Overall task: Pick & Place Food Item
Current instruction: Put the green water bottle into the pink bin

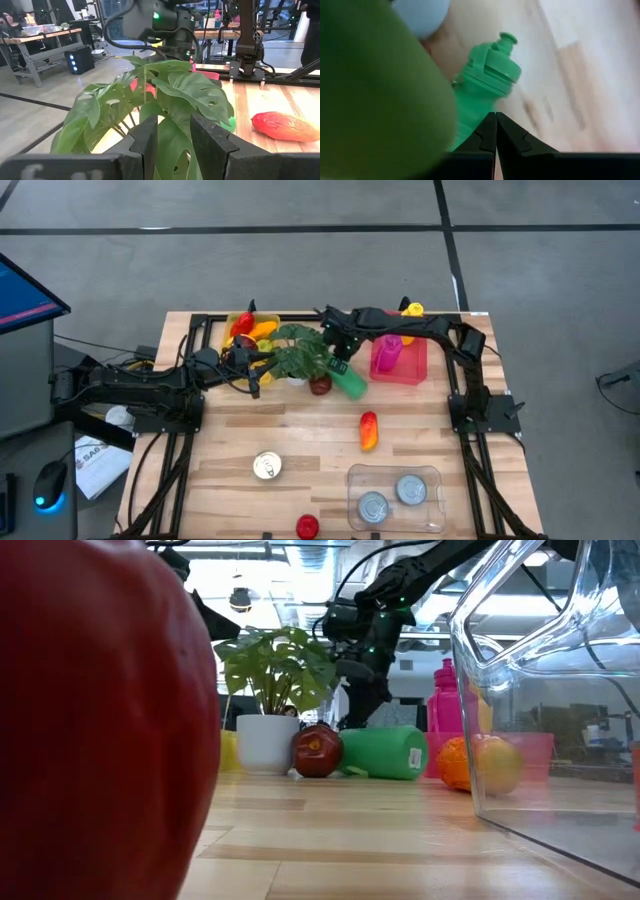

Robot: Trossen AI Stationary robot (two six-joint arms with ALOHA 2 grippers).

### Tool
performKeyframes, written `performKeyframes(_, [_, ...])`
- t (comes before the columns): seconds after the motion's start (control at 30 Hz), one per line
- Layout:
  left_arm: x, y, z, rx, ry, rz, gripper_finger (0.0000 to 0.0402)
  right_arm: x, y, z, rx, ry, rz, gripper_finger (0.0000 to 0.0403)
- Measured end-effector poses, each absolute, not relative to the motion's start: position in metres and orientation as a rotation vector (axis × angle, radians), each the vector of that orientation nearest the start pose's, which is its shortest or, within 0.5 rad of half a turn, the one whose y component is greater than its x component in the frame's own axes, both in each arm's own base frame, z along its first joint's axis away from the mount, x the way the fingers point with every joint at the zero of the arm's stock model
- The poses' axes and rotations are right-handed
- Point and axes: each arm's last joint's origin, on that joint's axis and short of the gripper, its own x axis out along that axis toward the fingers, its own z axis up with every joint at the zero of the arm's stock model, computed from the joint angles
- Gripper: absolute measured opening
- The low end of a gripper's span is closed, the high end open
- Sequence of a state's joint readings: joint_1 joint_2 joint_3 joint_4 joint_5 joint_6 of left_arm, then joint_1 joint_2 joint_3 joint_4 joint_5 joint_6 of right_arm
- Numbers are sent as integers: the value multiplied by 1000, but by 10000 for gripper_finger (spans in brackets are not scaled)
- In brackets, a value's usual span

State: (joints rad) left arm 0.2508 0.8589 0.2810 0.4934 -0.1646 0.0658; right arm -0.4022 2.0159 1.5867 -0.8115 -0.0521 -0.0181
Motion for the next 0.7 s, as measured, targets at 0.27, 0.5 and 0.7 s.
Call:
performKeyframes(0.27, [175, 50, 212, 61, 99, 411, 104, 372, -139, 199, 312, 1380, -275, 0])
performKeyframes(0.5, [175, 50, 212, 61, 99, 411, 104, 373, -115, 198, 303, 1457, -235, 0])
performKeyframes(0.7, [175, 50, 212, 61, 99, 408, 104, 370, -95, 199, 293, 1541, -208, 0])
